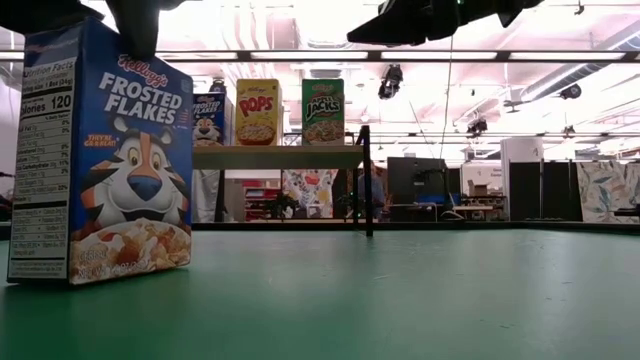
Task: Stack cereal on shelf
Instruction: Put the blue cereal box on the shelf aligned with the other blue cereal box
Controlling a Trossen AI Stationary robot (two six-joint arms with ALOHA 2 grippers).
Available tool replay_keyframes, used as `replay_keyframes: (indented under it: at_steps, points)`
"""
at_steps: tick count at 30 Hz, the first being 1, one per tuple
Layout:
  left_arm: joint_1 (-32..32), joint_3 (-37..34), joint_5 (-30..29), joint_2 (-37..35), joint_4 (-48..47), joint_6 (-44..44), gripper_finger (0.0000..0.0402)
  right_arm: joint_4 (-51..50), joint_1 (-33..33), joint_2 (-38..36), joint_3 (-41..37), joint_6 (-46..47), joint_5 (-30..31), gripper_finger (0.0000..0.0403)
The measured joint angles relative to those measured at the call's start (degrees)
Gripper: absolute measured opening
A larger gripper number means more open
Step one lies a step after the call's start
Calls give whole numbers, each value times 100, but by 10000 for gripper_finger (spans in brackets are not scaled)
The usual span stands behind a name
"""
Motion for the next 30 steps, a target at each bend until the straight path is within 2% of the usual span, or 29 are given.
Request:
replay_keyframes:
  at_steps: [7, 18, 30]
  points:
    - [-12, 0, 0, 11, 9, 109, 225, 0, 0, 0, 0, 1, 2, 9]
    - [-12, 0, 0, 11, 36, 129, 166, -51, 0, 0, 0, 2, 3, 9]
    - [-12, 0, -45, 7, 46, 469, 157, -87, 0, 0, 0, 2, 4, 9]
